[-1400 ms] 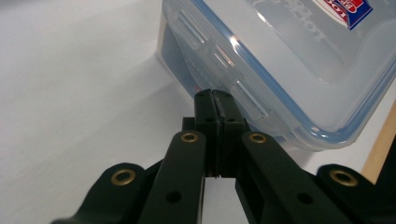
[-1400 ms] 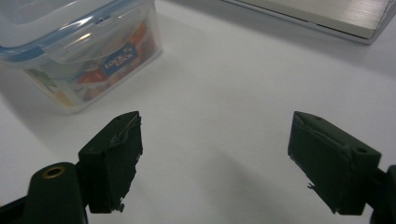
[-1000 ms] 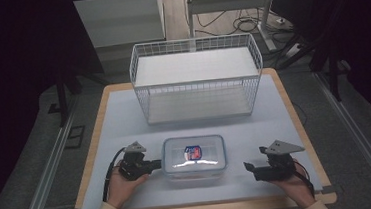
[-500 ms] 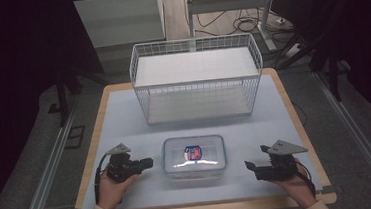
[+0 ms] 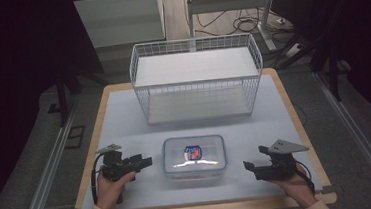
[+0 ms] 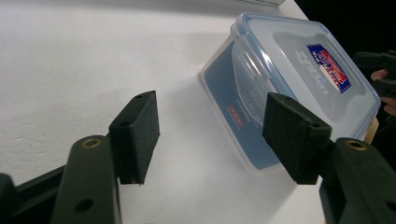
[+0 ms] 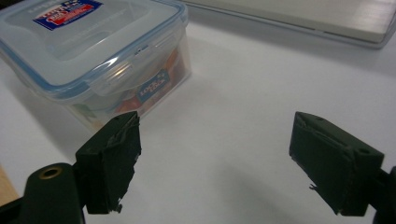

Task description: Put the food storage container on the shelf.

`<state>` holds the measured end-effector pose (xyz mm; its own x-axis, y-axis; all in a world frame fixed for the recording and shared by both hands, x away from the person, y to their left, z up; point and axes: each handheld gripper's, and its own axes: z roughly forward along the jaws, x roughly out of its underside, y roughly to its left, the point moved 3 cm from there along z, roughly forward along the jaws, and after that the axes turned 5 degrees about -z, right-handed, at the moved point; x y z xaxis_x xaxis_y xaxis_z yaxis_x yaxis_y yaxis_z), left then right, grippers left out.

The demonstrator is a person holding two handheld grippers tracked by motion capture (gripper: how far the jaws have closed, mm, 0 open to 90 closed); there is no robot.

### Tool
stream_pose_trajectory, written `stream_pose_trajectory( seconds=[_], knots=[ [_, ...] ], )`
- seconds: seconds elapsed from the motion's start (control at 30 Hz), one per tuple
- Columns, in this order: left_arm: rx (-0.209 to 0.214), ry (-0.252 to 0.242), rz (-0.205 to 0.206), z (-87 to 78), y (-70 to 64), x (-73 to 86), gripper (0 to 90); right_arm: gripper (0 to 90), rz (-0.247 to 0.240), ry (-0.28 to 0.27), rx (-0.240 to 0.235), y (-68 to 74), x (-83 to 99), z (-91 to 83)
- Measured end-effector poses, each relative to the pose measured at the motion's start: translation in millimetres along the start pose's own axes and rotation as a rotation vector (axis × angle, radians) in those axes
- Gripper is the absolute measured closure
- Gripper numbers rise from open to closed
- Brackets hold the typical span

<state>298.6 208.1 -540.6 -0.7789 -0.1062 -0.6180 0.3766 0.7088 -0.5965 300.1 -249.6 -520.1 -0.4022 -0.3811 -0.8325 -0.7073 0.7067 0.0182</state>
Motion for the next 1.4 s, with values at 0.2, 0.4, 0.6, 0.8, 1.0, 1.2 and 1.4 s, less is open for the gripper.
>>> stream_pose_trajectory(
  seconds=[0.2,0.4,0.6,0.8,1.0,1.2,1.4],
  knots=[
    [0.028,0.026,-0.003,6.0,-5.1,-2.0,32.1,17.9,0.069,0.003,-0.054,1.5,-1.4,-1.7],
    [0.064,0.068,-0.026,13.3,-9.3,-2.3,28.1,18.2,0.106,0.03,-0.111,4.3,-2.2,8.5],
    [0.111,0.087,-0.059,21.3,-14.4,-5.5,25.0,18.2,0.107,0.023,-0.118,5.5,-3.6,10.8],
    [0.169,0.116,-0.078,34.5,-23.5,-8.6,23.9,18.5,0.115,0.015,-0.102,4.4,-4.5,10.9],
    [0.192,0.148,-0.097,43.8,-27.9,-5.4,23.2,18.4,0.107,0.017,-0.101,5.4,-4.8,12.9],
    [0.215,0.161,-0.107,46.2,-30.2,-3.3,26.6,18.5,0.108,0.012,-0.097,4.6,-5.6,11.2],
    [0.217,0.167,-0.1,46.4,-30.9,-2.8,29.0,18.7,0.119,0.008,-0.101,3.8,-7.3,11.0]
  ],
)
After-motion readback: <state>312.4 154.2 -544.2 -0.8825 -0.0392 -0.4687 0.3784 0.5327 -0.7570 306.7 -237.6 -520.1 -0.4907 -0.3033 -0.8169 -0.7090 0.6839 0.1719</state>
